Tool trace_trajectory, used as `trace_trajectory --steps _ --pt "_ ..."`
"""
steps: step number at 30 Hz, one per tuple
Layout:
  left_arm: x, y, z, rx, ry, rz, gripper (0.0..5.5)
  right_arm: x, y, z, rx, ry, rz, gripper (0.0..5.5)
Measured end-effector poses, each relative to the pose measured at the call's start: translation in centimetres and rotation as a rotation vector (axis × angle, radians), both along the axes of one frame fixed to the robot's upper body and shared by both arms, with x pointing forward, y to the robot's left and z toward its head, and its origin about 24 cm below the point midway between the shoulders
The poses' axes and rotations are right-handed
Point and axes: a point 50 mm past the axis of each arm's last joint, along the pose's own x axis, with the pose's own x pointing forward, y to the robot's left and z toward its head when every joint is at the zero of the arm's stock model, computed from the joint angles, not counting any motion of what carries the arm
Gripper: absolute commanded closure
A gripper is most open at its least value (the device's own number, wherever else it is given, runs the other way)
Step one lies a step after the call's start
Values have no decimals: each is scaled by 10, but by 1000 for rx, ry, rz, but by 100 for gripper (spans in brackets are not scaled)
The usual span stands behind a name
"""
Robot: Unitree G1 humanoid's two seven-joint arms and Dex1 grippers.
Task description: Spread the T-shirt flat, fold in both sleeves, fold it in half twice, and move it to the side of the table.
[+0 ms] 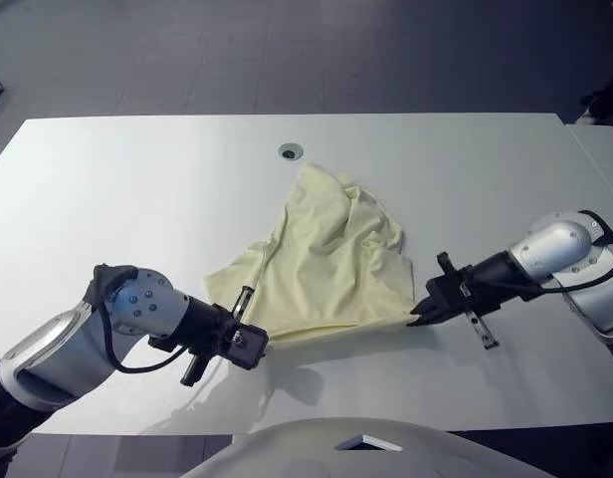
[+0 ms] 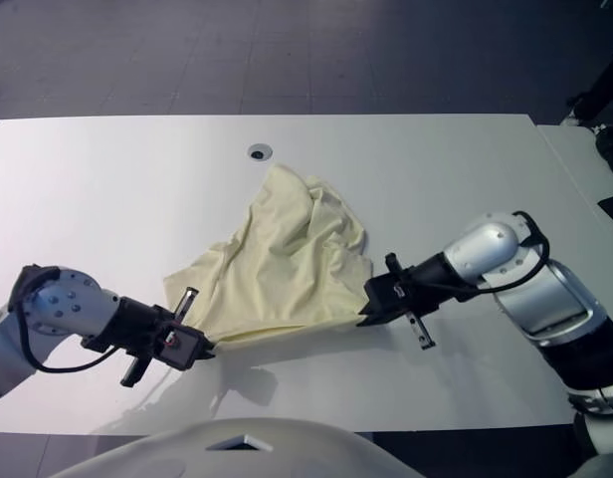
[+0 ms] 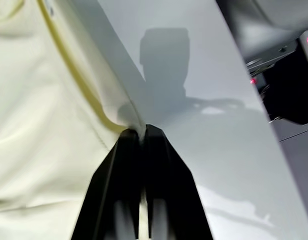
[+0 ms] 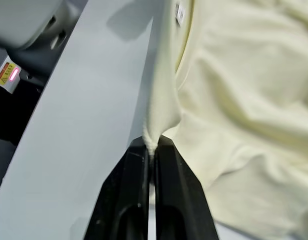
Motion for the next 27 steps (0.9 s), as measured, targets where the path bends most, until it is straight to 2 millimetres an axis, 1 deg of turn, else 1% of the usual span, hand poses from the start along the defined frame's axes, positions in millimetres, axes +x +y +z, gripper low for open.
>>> trace_trajectory --steps 4,6,7,9,11,12,14,16,17,18,20,21,22,25,27 --pt "-2 -5 2 -77 42 69 457 -11 -2 -5 -37 30 15 447" --pt "-4 -9 10 -156 105 91 427 -11 -2 -2 -23 44 -2 418" --pt "-3 -10 16 -200 131 108 407 -8 -2 1 -9 41 -16 398" --pt "6 -9 36 -291 121 134 372 9 -4 21 38 -30 -65 365" --pt "23 -4 56 -377 79 197 334 34 -3 40 122 -136 -161 328" --pt "31 -2 64 -405 43 223 318 47 -1 47 168 -193 -221 312" --pt "54 1 79 -466 -67 308 280 85 1 58 257 -353 -414 276" --pt "80 2 84 -492 -200 422 245 117 0 58 285 -463 -583 242" --pt "90 2 83 -498 -247 469 222 126 1 55 287 -490 -631 220" --pt "111 -1 78 -510 -322 553 207 142 2 45 291 -522 -703 206" --pt "137 -8 66 -486 -427 627 167 159 9 29 292 -539 -778 167" --pt "147 -11 58 -466 -467 653 157 167 13 22 289 -546 -807 158" --pt "156 -14 51 -449 -492 667 129 173 16 17 289 -551 -831 131" --pt "185 -28 24 -409 -535 690 78 190 31 6 288 -591 -882 82" --pt "199 -34 15 -390 -557 699 43 195 35 1 274 -600 -895 48"
